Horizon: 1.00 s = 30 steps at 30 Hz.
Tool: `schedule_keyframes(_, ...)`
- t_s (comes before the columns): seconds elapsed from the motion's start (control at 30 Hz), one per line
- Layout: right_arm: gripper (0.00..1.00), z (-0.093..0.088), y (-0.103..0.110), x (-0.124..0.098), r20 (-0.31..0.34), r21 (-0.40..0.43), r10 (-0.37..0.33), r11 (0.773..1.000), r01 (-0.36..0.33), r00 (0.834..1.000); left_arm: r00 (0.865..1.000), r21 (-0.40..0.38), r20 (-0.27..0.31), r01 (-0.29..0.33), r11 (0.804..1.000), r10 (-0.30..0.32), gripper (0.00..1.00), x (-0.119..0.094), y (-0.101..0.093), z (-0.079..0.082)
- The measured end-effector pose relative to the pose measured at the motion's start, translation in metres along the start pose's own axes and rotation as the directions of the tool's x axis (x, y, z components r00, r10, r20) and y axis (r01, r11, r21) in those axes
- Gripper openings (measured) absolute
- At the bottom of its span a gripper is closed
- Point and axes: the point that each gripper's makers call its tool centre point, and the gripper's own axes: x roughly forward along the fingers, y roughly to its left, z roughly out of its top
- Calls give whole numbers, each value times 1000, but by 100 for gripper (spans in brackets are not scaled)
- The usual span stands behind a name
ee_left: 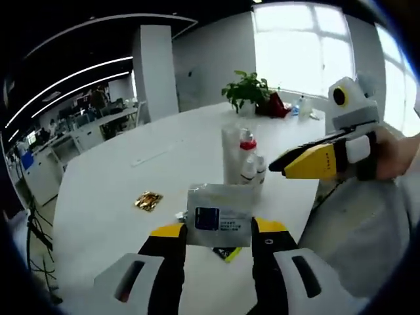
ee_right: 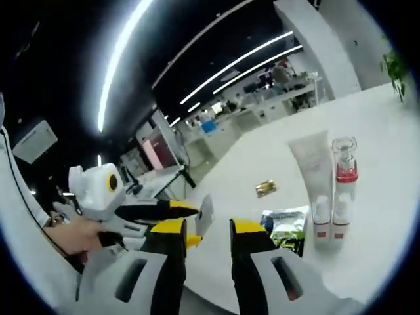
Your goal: Arrange the skincare products in the storage area until every visible bottle or jar stands upright without overlapping.
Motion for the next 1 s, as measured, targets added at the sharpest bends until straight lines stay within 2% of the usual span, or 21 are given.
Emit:
schedule_keyframes(0.1,27,-3,4,3,-8,10,6,1000,-6,1000,1000,-16,18,-2,1000,2,40,-5,-5,5)
schedule_keyframes(0.4,18,0,11,5,15,88,31,996,-33,999,997,-31,74,14,999,-12,40,-13,-16,19)
schedule_keyframes(0.63,4,6,16,7,30,90,37,995,-40,999,996,-57,88,18,998,-13,40,-17,-19,24)
schedule_keyframes(0.83,2,8,18,11,25,89,43,995,-45,999,995,-88,104,14,996,-5,40,-17,-17,27)
schedule_keyframes(1.0,1,9,18,11,12,66,54,996,-54,998,993,-111,120,34,993,-21,38,-16,-20,28)
